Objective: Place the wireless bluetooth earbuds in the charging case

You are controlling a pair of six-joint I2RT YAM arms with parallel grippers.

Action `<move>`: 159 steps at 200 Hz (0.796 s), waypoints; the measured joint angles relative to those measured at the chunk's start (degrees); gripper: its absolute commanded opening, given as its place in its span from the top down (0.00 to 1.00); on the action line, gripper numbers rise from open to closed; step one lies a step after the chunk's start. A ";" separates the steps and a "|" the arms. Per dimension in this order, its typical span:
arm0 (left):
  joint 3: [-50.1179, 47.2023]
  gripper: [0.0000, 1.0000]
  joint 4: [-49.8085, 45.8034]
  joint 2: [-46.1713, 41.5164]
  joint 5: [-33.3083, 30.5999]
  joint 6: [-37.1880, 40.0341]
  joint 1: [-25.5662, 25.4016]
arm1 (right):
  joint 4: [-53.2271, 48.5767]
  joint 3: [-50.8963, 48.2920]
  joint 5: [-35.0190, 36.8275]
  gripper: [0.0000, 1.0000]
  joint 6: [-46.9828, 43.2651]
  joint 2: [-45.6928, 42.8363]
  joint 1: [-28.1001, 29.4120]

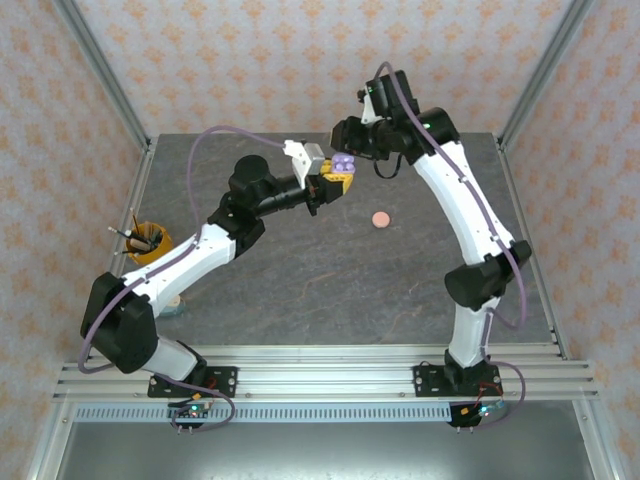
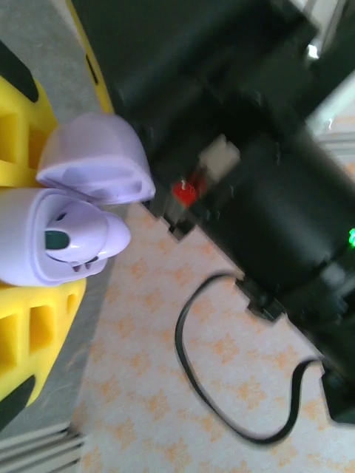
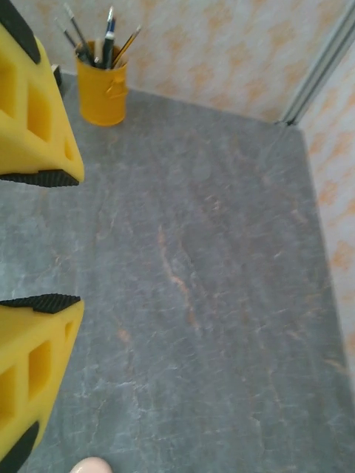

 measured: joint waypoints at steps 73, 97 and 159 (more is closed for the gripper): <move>-0.15 1.00 -2.91 4.39 -1.14 -0.48 -1.79 | 3.67 -21.49 3.58 0.55 -1.18 -16.48 3.45; 0.63 1.00 -3.04 6.82 -4.28 -2.16 -1.33 | 4.24 -27.67 6.62 0.50 1.36 -22.36 2.29; 9.92 1.00 -10.80 20.22 -11.91 -12.55 0.50 | 11.34 -49.16 10.32 0.49 9.35 -25.79 -9.97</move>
